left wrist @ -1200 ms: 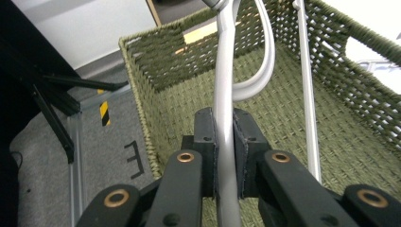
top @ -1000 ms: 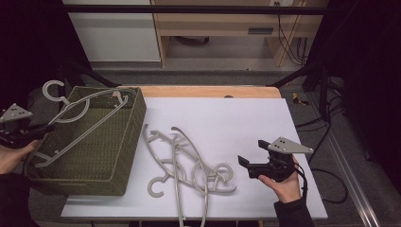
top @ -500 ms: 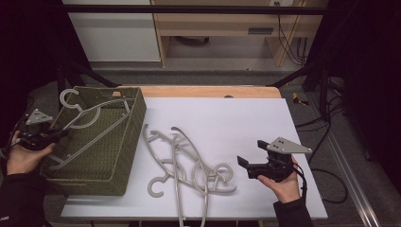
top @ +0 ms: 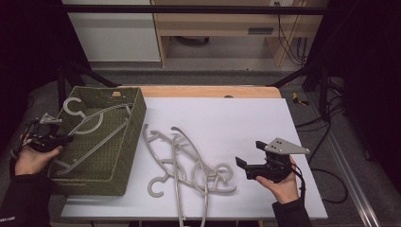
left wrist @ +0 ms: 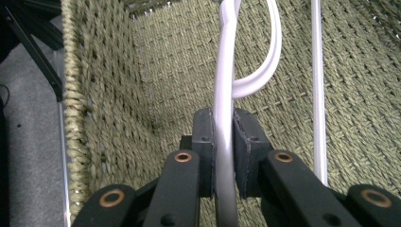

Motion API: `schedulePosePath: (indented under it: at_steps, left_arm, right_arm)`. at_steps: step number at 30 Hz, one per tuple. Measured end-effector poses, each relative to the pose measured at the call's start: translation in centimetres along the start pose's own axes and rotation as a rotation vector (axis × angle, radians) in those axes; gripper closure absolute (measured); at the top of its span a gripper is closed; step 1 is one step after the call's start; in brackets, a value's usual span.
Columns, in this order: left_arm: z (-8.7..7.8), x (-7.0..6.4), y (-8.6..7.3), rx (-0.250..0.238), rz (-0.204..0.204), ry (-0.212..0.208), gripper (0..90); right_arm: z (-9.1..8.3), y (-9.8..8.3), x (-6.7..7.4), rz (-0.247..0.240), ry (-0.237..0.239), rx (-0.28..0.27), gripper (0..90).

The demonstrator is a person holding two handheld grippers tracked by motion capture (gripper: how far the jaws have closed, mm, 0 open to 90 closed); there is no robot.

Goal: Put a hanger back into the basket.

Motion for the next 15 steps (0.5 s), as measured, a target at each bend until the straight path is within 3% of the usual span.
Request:
schedulePosePath:
  at_steps: [4,7,10,13,15]
  left_arm:
    - [0.0,0.1,-0.2,0.013,-0.012,0.005,75.4]
    - [-0.5,0.2,-0.4,-0.012,-0.024,0.003,70.4]
    - [-1.5,0.0,-0.4,-0.071,-0.041,-0.026,68.1]
    - [-2.5,-0.8,-0.1,-0.133,-0.033,-0.040,59.8]
    - [-3.1,-1.7,0.2,-0.209,-0.046,-0.065,54.0]
  right_arm:
    - [0.0,0.0,0.1,0.002,0.000,0.000,9.0]
    - [-0.1,0.0,0.1,-0.004,0.002,-0.002,9.0]
    - [-0.2,0.0,0.1,-0.002,0.002,-0.005,9.0]
    - [-0.1,0.0,0.1,0.005,-0.002,-0.010,8.9]
    - [-0.2,0.0,0.1,0.007,-0.003,-0.012,8.9]
Point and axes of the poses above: each handheld gripper's, and its own axes: z roughly forward along the jaws, y roughly out of its top, x roughly to its left, the point moved 1 cm from there along z, roughly forward along the jaws, and after that the axes turned 5 degrees about -y, right-handed, at the moved point
